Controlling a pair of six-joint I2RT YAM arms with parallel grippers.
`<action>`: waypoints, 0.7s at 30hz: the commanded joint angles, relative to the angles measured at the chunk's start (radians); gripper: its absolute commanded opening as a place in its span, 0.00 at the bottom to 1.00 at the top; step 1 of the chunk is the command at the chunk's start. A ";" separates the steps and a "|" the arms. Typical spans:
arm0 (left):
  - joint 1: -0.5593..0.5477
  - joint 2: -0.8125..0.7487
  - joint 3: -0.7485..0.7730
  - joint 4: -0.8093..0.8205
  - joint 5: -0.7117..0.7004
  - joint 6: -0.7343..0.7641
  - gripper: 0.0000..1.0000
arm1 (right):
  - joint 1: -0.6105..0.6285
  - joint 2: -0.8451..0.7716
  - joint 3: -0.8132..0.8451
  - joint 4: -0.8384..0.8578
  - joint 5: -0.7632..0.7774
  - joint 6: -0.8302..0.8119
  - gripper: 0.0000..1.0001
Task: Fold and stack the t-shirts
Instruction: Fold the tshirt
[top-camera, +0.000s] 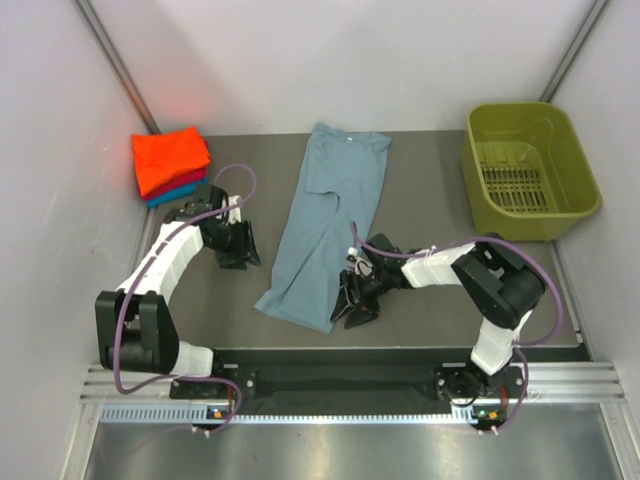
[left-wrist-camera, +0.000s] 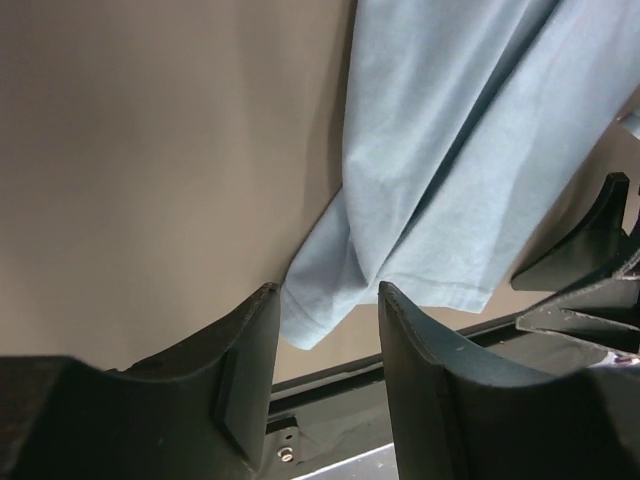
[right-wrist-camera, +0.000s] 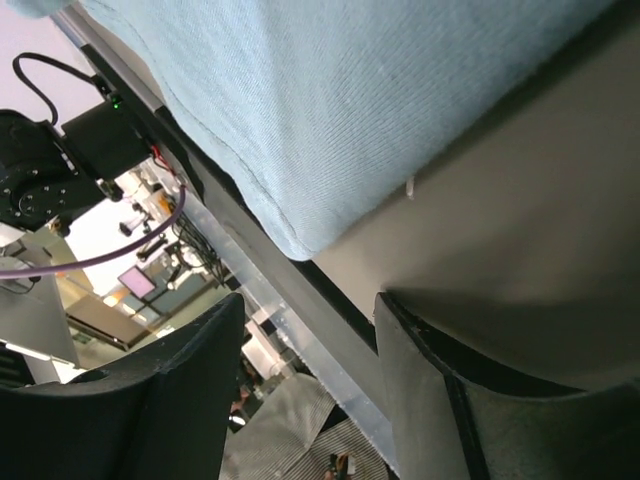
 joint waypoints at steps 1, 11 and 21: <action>0.011 -0.043 -0.027 0.018 0.035 -0.030 0.49 | 0.012 0.027 0.010 -0.006 0.106 0.004 0.56; 0.038 -0.058 -0.027 0.015 0.040 -0.034 0.47 | 0.045 0.139 0.121 -0.010 0.147 0.001 0.38; 0.070 -0.090 -0.061 0.005 0.048 -0.030 0.46 | 0.049 0.095 0.098 -0.067 0.175 -0.023 0.00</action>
